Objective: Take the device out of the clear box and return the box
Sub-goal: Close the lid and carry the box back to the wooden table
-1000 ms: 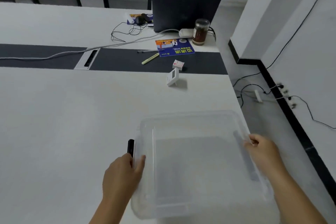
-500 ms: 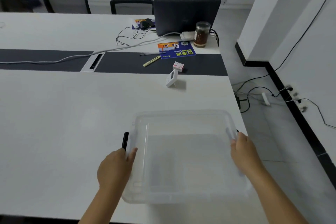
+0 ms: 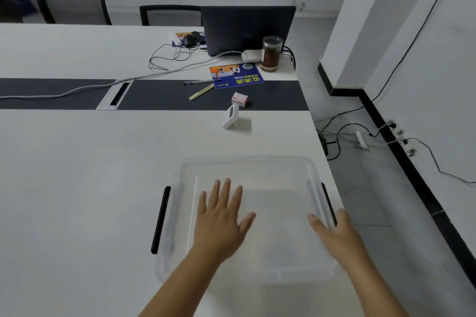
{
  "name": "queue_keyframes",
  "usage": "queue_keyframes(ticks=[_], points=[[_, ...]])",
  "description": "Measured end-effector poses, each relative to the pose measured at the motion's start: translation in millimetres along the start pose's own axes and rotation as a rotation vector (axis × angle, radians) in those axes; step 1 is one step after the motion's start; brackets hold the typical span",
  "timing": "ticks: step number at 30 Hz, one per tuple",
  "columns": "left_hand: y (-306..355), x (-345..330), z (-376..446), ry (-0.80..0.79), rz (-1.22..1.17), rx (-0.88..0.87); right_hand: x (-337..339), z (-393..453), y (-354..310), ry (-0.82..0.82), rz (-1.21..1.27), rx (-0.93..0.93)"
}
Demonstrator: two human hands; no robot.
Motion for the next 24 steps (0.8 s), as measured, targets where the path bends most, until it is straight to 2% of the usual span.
queue_keyframes(ticks=[1,3,4,7,9,13,16,17,20,24], points=[[0,-1,0,-0.042,-0.006,0.019,1,-1,0,0.014,0.042,-0.017],[-3,-4,0,0.004,-0.018,0.016,2,-4,-1,0.069,0.051,-0.022],[-4,-5,1,0.025,0.054,-0.009,3,-4,-2,0.110,0.039,-0.016],[0,6,1,-0.051,0.080,0.079,2,-7,-2,0.224,-0.085,0.032],[-1,3,1,-0.027,0.100,0.052,1,-8,-3,0.224,-0.141,0.068],[0,0,-1,-0.153,0.090,0.098,1,-7,-3,0.177,-0.085,0.130],[-1,0,2,-0.069,0.113,0.065,2,-7,-3,0.188,-0.100,0.171],[-1,0,3,-0.105,0.104,0.086,3,-7,-4,0.197,-0.109,0.180],[0,-3,2,-0.165,0.110,0.066,4,-6,-6,0.233,-0.194,0.205],[-3,-2,0,-0.170,0.081,0.032,2,-7,-7,0.238,-0.315,0.265]])
Point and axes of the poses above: each hand's wrist, its own z-axis towards the middle knuckle, its own x-axis out of the back of the hand, y = z × x, the point moved 2 cm from there along z, towards the middle knuckle, and after that the axes turned 3 degrees about -x, right-handed, at the moved point
